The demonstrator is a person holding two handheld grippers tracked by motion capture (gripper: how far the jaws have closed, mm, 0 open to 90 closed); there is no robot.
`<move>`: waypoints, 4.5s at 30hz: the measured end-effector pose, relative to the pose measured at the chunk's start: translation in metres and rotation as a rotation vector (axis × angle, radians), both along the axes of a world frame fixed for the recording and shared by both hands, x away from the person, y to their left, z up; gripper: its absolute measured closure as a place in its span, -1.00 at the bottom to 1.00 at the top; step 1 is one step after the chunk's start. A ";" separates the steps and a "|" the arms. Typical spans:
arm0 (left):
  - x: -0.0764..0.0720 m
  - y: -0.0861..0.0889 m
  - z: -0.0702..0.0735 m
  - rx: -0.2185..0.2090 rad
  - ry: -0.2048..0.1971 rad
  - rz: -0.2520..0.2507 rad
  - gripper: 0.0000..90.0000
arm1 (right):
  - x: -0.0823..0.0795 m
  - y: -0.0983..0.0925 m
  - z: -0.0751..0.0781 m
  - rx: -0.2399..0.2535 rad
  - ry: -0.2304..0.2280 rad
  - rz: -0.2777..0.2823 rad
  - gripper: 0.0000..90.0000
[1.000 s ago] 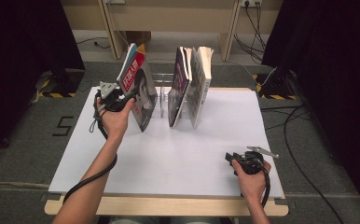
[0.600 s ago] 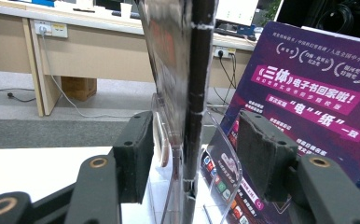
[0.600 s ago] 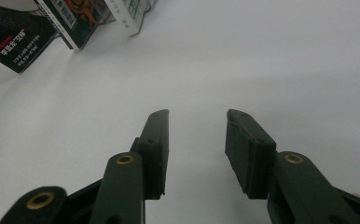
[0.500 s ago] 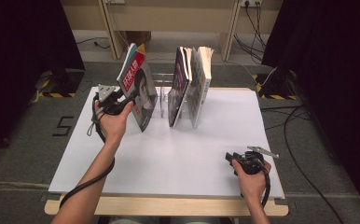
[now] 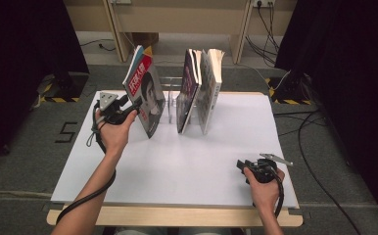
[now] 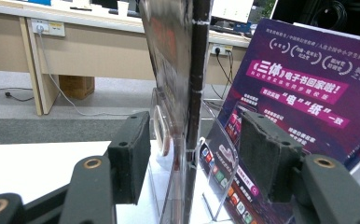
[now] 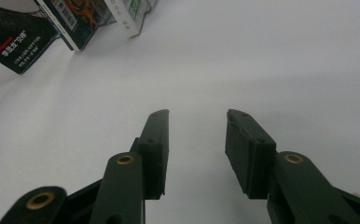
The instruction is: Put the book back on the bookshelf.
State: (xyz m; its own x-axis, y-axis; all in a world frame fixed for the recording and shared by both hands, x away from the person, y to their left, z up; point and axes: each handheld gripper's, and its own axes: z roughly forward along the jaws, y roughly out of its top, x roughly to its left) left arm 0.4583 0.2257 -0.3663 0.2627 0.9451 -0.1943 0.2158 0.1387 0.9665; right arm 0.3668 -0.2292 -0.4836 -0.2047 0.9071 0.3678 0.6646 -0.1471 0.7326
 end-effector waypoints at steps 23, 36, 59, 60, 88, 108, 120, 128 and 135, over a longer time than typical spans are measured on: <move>-0.028 0.015 -0.002 0.008 0.018 -0.045 -0.08 | -0.001 0.000 0.001 -0.004 -0.007 0.003 0.34; -0.043 0.025 -0.009 0.029 0.027 -0.045 -0.09 | -0.001 0.000 0.002 -0.008 -0.008 0.002 0.34; -0.066 0.043 -0.030 0.067 0.049 -0.037 -0.11 | -0.001 0.002 0.002 -0.011 -0.009 0.005 0.34; -0.067 0.044 -0.031 0.070 0.050 -0.038 -0.11 | -0.001 0.002 0.002 -0.011 -0.010 0.006 0.34; -0.094 0.069 -0.071 0.061 0.143 -0.030 -0.12 | -0.002 0.004 0.002 -0.012 -0.006 0.007 0.34; -0.110 0.096 -0.103 0.075 0.220 0.004 -0.13 | -0.002 0.005 0.003 -0.013 -0.006 0.009 0.34; -0.118 0.109 -0.123 0.087 0.261 0.023 -0.13 | -0.002 0.005 0.003 -0.013 -0.007 0.009 0.34; -0.125 0.113 -0.132 0.059 0.274 0.042 -0.12 | -0.002 0.005 0.002 -0.015 -0.005 0.010 0.34; -0.130 0.116 -0.131 0.056 0.252 0.051 -0.12 | -0.002 0.003 0.002 -0.012 -0.003 0.003 0.34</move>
State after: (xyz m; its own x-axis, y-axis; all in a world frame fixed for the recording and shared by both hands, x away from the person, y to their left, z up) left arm 0.3286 0.3417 -0.4974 0.1641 0.9670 -0.1947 0.4447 0.1037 0.8897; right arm 0.3651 -0.2258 -0.4818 -0.2087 0.9107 0.3564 0.6631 -0.1361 0.7361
